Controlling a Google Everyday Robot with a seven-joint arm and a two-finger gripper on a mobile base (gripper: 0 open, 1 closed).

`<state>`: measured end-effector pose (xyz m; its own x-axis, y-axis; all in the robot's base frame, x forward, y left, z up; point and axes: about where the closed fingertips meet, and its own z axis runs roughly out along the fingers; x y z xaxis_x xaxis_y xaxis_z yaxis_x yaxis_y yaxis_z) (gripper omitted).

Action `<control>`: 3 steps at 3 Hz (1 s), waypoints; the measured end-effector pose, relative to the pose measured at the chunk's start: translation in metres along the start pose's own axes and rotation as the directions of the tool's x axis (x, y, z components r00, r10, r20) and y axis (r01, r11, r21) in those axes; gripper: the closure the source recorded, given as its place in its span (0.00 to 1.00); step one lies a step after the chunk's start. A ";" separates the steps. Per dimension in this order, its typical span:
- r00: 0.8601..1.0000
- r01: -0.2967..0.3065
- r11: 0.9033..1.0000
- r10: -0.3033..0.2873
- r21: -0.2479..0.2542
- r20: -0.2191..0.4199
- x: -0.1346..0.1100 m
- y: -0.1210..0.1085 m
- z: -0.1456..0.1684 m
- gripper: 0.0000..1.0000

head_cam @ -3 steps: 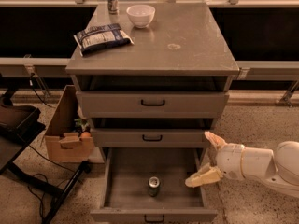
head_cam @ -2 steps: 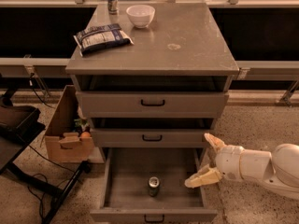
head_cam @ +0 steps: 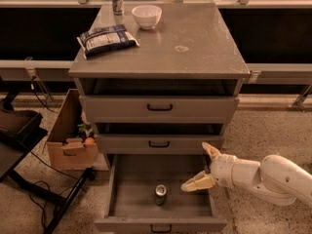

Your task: Pick green can from bottom drawer and place on counter

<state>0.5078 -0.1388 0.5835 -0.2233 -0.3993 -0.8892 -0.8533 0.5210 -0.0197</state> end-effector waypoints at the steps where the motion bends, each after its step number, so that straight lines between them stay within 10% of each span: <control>1: 0.997 0.014 1.000 -0.013 0.000 0.077 0.056 -0.035 0.061 0.00; 3: 0.988 -0.049 0.996 0.059 -0.073 0.142 0.173 -0.043 0.154 0.00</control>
Offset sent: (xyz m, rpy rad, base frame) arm 0.0800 0.0189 -0.2573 0.2186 -0.0083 0.0289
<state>0.5782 -0.1146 0.3602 -0.2042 -0.2564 -0.9448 -0.8735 0.4833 0.0577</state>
